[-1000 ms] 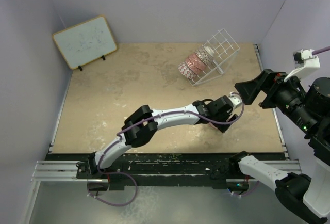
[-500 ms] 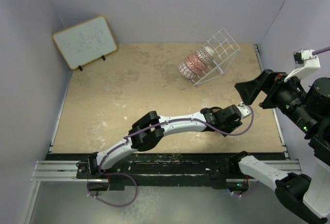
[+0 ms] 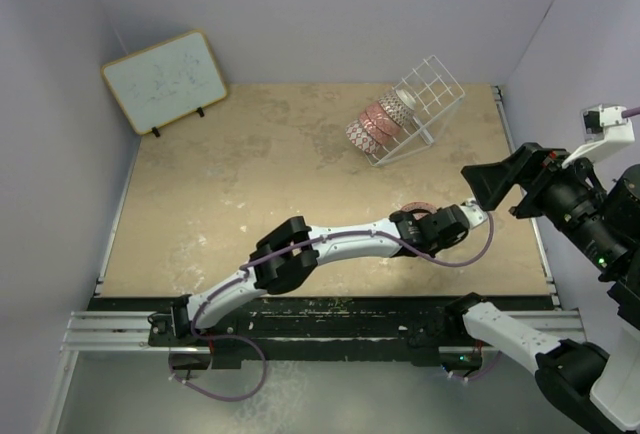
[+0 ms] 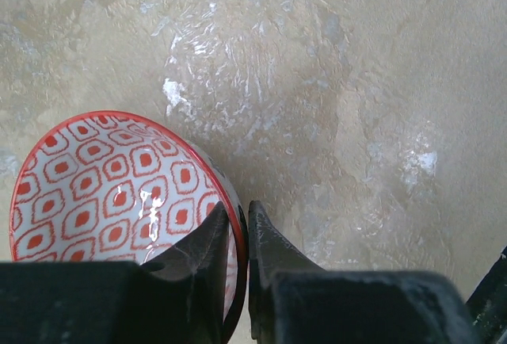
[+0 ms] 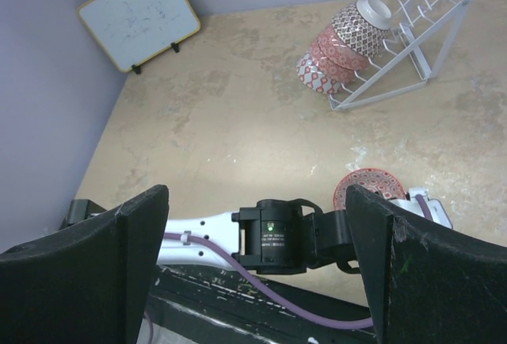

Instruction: Load the bowls into the dish rack

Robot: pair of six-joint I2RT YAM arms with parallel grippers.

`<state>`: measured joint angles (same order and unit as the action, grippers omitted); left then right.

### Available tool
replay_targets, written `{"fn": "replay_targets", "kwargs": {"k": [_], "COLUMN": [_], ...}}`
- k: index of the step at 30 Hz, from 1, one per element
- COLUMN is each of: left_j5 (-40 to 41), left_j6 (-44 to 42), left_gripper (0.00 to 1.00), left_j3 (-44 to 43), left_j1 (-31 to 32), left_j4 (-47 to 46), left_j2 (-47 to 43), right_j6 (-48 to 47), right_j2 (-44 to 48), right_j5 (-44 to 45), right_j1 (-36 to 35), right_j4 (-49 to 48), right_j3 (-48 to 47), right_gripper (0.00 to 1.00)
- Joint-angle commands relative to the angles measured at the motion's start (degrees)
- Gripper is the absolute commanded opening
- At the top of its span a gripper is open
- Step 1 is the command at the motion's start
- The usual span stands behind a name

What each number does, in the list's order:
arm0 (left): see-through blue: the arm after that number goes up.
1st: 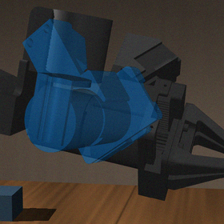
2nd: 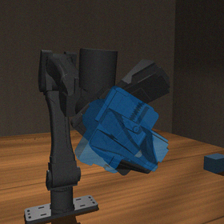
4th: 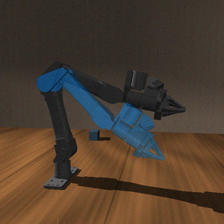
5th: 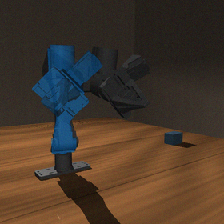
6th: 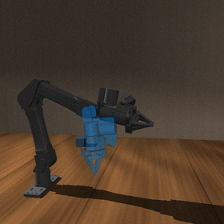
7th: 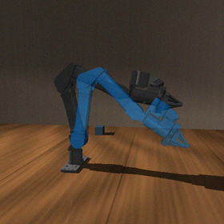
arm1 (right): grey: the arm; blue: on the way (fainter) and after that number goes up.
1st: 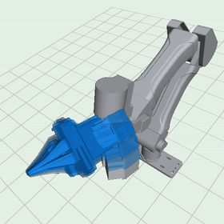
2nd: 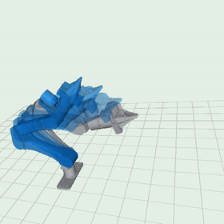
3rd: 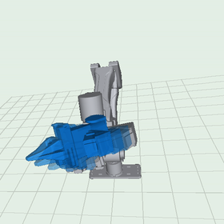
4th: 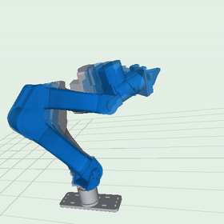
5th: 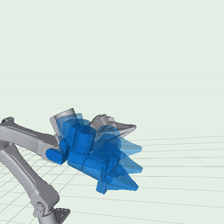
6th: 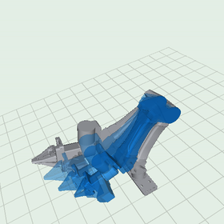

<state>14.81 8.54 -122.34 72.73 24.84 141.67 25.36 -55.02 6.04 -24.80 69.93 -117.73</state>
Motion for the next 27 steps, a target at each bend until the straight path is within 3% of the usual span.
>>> {"fn": "replay_targets", "kwargs": {"k": [1,5,10,18,23,27], "left_j5": [0.3,-2.8,-12.5,-26.5,-38.6,-42.0], "left_j6": [0.4,2.0,8.3,21.2,36.7,50.0], "left_gripper": [0.12,0.00,0.00,0.00,0.00,0.00], "left_j3": [0.2,0.4,3.9,8.2,8.7,7.8], "left_j1": [0.3,0.0,-3.2,-13.4,-21.2,-26.0], "left_j4": [0.8,0.2,-5.1,-17.7,-32.9,-47.0], "left_j2": [-4.5,-6.5,-10.2,-18.3,-19.1,-16.7], "right_j6": [0.6,0.7,1.0,1.1,0.4,-0.4], "right_j2": [-0.1,0.2,0.5,-0.3,-2.1,-3.3], "right_j5": [0.1,0.3,0.6,0.8,0.9,0.8], "right_j1": [-0.1,-0.1,-0.1,-0.1,-0.1,-0.1], "right_j4": [-2.0,-2.0,-1.4,-0.2,0.9,0.9], "right_j3": [0.1,0.2,-0.2,-1.6,-4.2,-5.0], "right_gripper": [0.94,0.94,0.94,0.94,0.94,0.94]}}
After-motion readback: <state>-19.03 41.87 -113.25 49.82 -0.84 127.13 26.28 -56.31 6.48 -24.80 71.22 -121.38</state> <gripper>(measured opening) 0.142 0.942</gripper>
